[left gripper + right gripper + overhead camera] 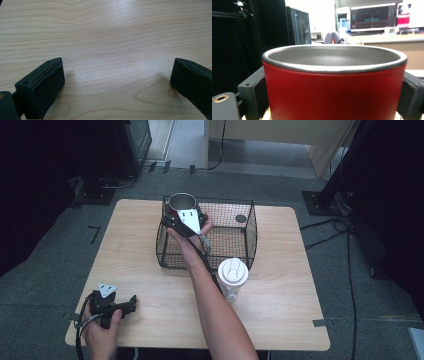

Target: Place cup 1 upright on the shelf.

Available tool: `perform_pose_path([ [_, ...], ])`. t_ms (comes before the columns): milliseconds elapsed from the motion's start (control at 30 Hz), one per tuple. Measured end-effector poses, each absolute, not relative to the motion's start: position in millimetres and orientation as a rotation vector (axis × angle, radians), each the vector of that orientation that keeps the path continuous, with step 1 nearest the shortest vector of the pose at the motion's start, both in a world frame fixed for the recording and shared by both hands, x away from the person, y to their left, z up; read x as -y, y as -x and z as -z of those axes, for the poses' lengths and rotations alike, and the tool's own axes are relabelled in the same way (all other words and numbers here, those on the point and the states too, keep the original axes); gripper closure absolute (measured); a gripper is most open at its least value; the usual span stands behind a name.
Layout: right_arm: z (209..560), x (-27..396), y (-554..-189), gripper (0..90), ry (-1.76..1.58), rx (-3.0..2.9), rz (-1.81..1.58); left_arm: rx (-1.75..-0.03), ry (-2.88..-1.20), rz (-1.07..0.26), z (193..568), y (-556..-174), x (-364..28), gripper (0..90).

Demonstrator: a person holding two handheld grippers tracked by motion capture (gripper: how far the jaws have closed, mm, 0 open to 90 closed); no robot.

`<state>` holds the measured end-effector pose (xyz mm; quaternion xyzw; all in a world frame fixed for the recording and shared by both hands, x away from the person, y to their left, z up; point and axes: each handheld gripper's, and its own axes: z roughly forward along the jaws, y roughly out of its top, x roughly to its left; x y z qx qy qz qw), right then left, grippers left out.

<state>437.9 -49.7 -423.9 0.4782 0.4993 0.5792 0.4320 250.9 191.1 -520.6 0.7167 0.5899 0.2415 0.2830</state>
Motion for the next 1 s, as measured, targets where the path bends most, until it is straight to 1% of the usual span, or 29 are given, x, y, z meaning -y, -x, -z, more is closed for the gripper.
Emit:
perform_pose_path([
  [100,430,50,-448,7.5,-1.254,-1.260,-1.425,-1.579,-1.919,-0.646,521,-251,-191,0.0],
  [400,445,47,-461,7.4,-1.297,-1.343,-1.305,-1.579,-1.918,-0.648,521,-251,-191,0.0],
  [1000,454,50,-472,7.2,-1.451,-1.478,-1.224,-1.580,-1.918,-0.646,521,-251,-191,0.0],
])
